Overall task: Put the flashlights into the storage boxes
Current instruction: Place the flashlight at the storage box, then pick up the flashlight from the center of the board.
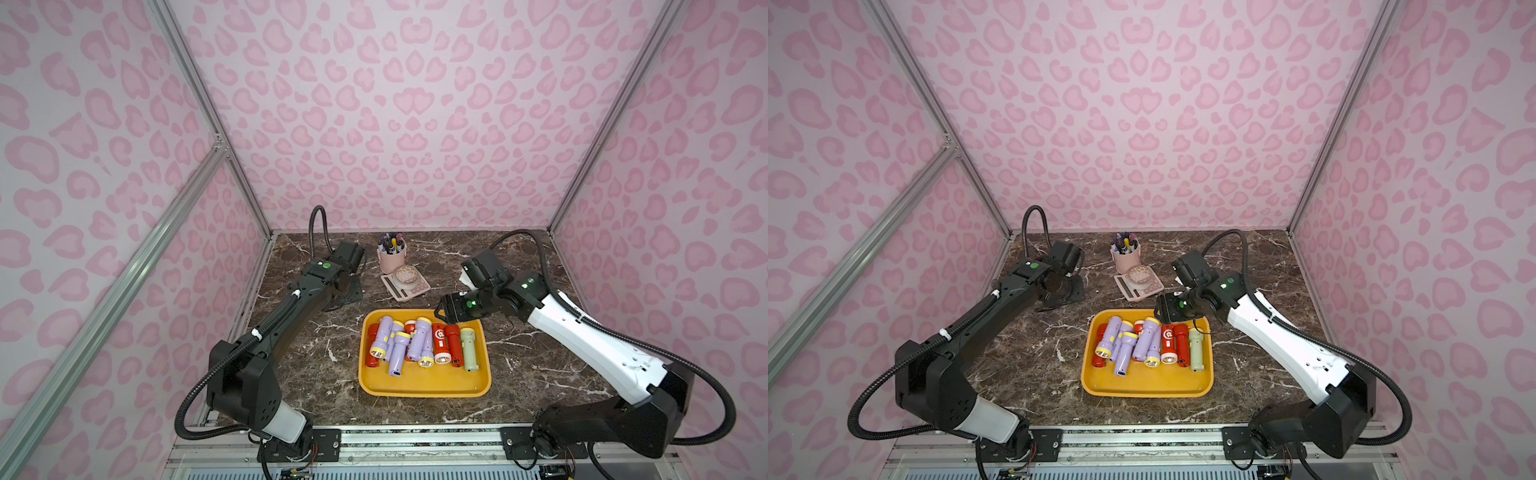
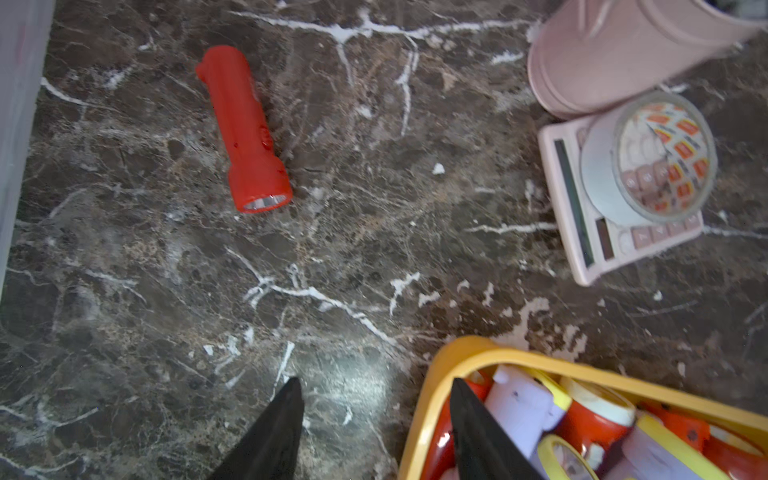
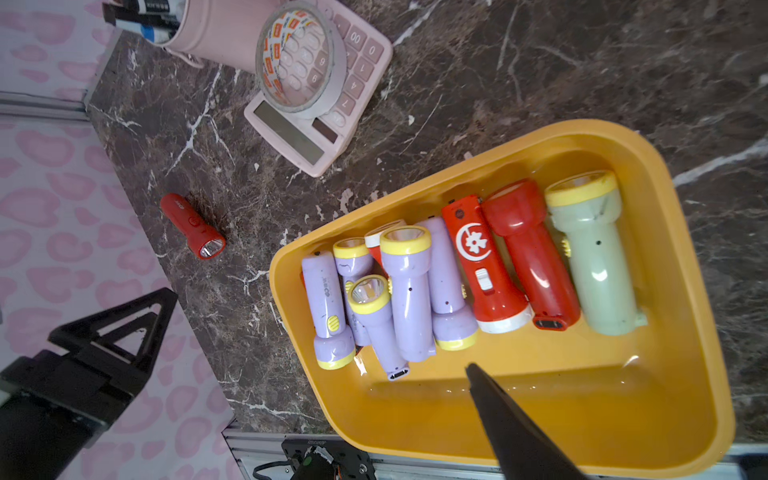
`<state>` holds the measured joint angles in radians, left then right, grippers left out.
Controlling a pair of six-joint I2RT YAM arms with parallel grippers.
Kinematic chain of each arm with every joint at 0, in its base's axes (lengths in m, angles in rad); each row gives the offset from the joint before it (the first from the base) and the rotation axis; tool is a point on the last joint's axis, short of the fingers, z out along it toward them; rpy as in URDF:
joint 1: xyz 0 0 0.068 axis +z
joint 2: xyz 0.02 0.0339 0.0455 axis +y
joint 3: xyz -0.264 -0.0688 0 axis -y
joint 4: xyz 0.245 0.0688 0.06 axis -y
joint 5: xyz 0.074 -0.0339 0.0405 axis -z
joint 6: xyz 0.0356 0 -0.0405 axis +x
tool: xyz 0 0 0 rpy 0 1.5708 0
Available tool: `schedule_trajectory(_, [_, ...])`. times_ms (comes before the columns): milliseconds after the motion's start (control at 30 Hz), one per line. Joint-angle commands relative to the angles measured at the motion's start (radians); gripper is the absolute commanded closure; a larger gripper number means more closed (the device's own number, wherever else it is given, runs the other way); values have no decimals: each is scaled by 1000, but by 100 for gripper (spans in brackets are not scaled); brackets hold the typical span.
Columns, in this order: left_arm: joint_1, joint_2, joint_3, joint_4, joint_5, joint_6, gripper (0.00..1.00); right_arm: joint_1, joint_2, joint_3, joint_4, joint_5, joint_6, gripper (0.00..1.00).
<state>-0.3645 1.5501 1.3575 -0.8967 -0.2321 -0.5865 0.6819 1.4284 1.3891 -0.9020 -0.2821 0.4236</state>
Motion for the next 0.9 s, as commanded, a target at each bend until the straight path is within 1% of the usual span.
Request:
schedule_trajectory(0, [83, 36, -6, 74, 36, 69, 42, 21, 71, 62, 36, 29, 9, 34])
schedule_trajectory(167, [205, 118, -6, 149, 72, 83, 43, 29, 199, 209, 22, 19, -10, 34])
schedule_trajectory(267, [250, 178, 3, 171, 75, 85, 43, 29, 268, 298, -8, 21, -34, 35])
schedule_trajectory(433, [289, 284, 59, 182, 42, 94, 43, 23, 364, 428, -71, 19, -76, 35])
schedule_trajectory(600, [320, 371, 104, 196, 36, 88, 43, -18, 449, 546, -170, -16, -109, 35])
schedule_trajectory(867, [344, 471, 155, 200, 62, 73, 43, -93, 485, 589, -203, -60, -131, 35])
